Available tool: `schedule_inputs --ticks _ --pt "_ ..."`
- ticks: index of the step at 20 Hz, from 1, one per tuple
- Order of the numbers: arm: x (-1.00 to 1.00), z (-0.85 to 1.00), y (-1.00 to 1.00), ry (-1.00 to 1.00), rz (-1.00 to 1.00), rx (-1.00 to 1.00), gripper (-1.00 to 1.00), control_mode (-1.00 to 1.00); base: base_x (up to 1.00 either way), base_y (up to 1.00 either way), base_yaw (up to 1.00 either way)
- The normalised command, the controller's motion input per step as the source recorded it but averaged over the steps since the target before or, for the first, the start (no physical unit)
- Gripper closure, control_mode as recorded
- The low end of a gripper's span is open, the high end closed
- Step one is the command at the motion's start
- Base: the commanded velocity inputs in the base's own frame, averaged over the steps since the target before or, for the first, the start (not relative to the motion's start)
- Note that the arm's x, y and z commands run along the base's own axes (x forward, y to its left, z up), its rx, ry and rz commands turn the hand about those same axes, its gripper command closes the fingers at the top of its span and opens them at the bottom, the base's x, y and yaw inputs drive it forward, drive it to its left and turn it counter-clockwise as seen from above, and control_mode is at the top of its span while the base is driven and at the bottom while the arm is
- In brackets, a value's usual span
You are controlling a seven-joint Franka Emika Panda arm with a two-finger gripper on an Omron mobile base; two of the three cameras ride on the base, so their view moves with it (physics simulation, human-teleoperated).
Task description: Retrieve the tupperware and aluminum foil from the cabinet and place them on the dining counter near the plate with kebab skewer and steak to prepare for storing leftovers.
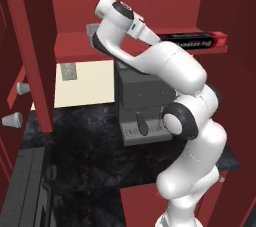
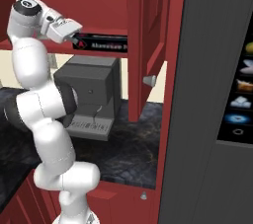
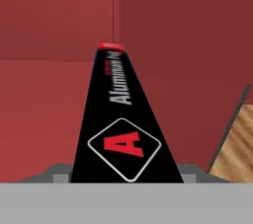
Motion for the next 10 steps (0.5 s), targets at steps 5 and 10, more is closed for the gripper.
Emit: schedule_inputs --ticks 5,10 --pt "-1.0 0.02 0.0 0.0 0.38 -0.03 1.0 -1.0 0.0 0.0 0.0" --pt "-1.0 0.08 0.07 0.0 0.51 -0.07 1.0 -1.0 0.0 0.0 0.0"
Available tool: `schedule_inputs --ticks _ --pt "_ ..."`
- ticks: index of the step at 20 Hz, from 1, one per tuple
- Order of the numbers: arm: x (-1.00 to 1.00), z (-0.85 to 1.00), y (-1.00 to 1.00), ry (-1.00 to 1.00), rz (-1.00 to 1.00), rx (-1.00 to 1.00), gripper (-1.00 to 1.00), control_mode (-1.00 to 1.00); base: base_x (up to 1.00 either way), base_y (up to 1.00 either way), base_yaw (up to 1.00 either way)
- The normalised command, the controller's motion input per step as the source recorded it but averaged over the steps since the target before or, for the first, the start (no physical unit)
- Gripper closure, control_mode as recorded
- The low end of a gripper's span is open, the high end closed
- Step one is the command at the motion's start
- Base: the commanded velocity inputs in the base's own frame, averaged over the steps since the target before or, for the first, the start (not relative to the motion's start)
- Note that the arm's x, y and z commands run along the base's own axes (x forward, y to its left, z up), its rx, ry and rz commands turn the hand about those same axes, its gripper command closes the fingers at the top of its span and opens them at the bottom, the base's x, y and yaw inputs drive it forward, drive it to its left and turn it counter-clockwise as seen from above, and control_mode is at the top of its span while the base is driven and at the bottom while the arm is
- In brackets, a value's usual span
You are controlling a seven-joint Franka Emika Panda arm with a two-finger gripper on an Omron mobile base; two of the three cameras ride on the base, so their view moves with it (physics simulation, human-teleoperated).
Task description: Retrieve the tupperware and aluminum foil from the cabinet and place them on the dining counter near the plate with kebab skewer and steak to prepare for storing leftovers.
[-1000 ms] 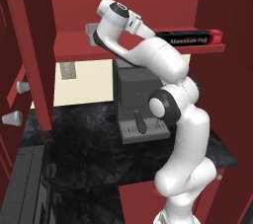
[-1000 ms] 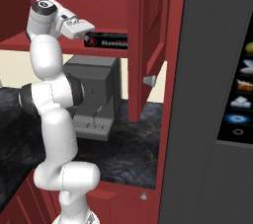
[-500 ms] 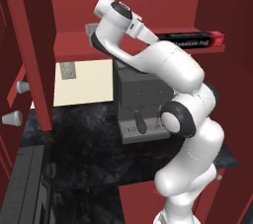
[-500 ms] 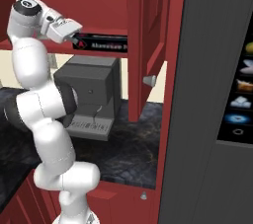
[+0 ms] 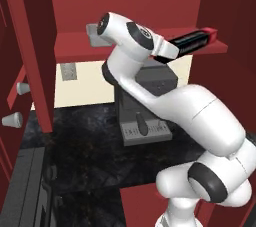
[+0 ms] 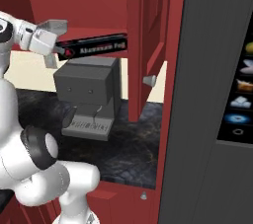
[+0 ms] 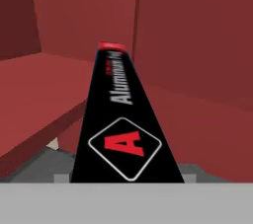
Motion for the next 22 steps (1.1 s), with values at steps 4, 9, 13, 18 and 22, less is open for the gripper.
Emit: schedule_inputs --ticks 4,9,13,18,22 --pt "-1.0 0.19 0.03 0.01 0.53 -0.02 1.0 -1.0 0.0 0.0 0.0" --pt "-1.0 0.41 -0.01 0.07 0.46 0.0 1.0 -1.0 0.0 0.0 0.0" --pt "-0.72 0.38 -0.04 0.21 0.24 -0.01 1.0 -1.0 0.0 0.0 0.0" --pt "-0.36 0.33 -0.12 0.16 0.01 0.0 1.0 -1.0 0.0 0.0 0.0" --pt "-0.28 0.11 -0.16 0.02 0.0 0.0 1.0 -1.0 0.0 0.0 0.0"
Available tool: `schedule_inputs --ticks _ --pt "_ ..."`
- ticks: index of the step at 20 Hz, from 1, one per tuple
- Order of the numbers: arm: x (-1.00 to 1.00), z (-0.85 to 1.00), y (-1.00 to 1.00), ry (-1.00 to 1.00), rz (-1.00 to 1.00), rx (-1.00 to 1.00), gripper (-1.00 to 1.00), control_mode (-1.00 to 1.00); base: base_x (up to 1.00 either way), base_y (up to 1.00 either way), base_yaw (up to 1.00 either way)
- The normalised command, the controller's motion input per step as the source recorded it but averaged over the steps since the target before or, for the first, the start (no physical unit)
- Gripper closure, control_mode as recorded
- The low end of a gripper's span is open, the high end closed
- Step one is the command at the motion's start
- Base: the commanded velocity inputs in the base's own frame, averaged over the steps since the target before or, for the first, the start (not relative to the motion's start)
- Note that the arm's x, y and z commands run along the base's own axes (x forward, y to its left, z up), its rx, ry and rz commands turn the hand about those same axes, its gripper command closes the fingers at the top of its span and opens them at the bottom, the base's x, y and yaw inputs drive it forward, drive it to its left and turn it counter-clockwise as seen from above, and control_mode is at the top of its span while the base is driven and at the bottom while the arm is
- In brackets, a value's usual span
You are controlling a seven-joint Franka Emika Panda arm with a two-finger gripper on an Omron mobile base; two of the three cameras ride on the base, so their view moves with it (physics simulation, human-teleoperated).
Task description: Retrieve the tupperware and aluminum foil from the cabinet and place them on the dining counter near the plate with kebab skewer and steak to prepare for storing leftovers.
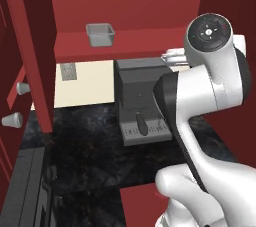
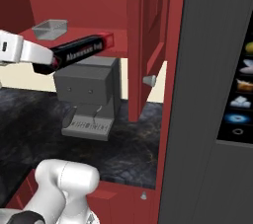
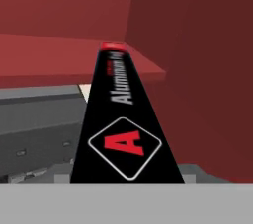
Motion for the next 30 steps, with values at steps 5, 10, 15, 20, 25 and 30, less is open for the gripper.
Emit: schedule_inputs --ticks 5,10,15,20,25,30 --pt "-0.43 0.0 0.0 0.0 0.0 0.0 1.0 1.0 -0.18 0.0 0.0" --pt "0.0 0.0 0.0 0.0 0.0 0.0 1.0 1.0 -1.0 0.0 0.01" --pt "0.0 0.0 0.0 0.0 0.0 0.0 1.0 1.0 -1.0 -0.05 -0.03" --pt "0.0 0.0 0.0 0.0 0.0 0.0 1.0 1.0 -0.97 -0.28 -0.28" --pt "0.0 0.0 0.0 0.0 0.0 0.0 1.0 1.0 -0.35 -0.6 -0.62" --pt "0.0 0.0 0.0 0.0 0.0 0.0 1.0 1.0 -0.01 -0.96 -0.71"
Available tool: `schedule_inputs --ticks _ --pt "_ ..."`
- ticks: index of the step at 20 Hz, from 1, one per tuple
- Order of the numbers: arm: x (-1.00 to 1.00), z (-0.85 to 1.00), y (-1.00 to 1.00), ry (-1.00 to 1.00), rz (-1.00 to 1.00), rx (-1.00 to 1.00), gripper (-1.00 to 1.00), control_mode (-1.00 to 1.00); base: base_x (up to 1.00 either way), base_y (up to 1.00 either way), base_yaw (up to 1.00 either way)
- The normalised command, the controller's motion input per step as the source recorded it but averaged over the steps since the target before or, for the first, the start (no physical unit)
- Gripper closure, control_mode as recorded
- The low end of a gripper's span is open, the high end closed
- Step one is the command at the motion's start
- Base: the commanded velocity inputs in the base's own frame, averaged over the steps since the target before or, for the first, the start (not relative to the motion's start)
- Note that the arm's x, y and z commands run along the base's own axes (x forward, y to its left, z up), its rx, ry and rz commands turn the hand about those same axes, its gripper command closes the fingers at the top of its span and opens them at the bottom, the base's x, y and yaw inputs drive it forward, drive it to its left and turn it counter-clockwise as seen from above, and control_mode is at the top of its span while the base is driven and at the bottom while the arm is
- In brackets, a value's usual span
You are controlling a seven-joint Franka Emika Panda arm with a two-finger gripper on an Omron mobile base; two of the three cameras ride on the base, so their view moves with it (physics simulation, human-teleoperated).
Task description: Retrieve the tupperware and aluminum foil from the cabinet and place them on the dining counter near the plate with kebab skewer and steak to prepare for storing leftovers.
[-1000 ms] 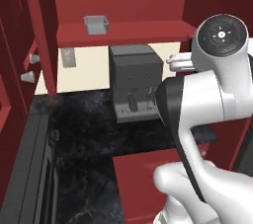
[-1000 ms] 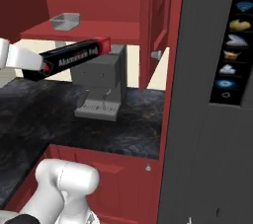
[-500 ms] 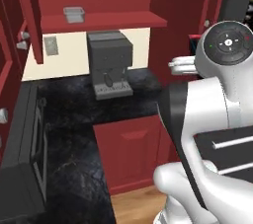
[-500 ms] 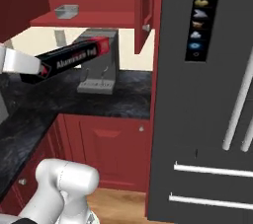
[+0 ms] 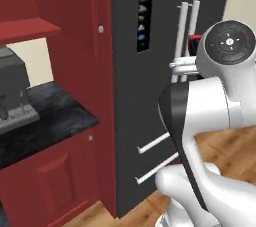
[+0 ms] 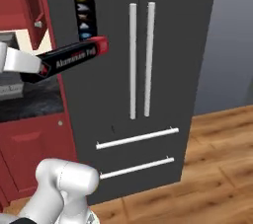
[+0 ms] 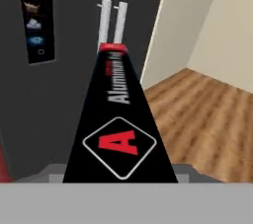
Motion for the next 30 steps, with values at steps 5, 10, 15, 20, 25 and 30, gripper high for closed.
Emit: schedule_inputs --ticks 5,10,15,20,25,30 --pt "0.0 0.0 0.0 0.0 0.0 0.0 1.0 1.0 0.01 -0.98 -0.71" --pt "0.0 0.0 0.0 0.0 0.0 0.0 1.0 1.0 0.45 -0.68 -0.64" --pt "0.0 0.0 0.0 0.0 0.0 0.0 1.0 1.0 0.97 -0.15 -0.48" --pt "0.0 0.0 0.0 0.0 0.0 0.0 1.0 1.0 1.0 0.0 -0.41" --pt "0.0 0.0 0.0 0.0 0.0 0.0 1.0 1.0 1.0 0.0 -0.41" --pt "0.0 0.0 0.0 0.0 0.0 0.0 1.0 1.0 0.97 0.0 -0.52"
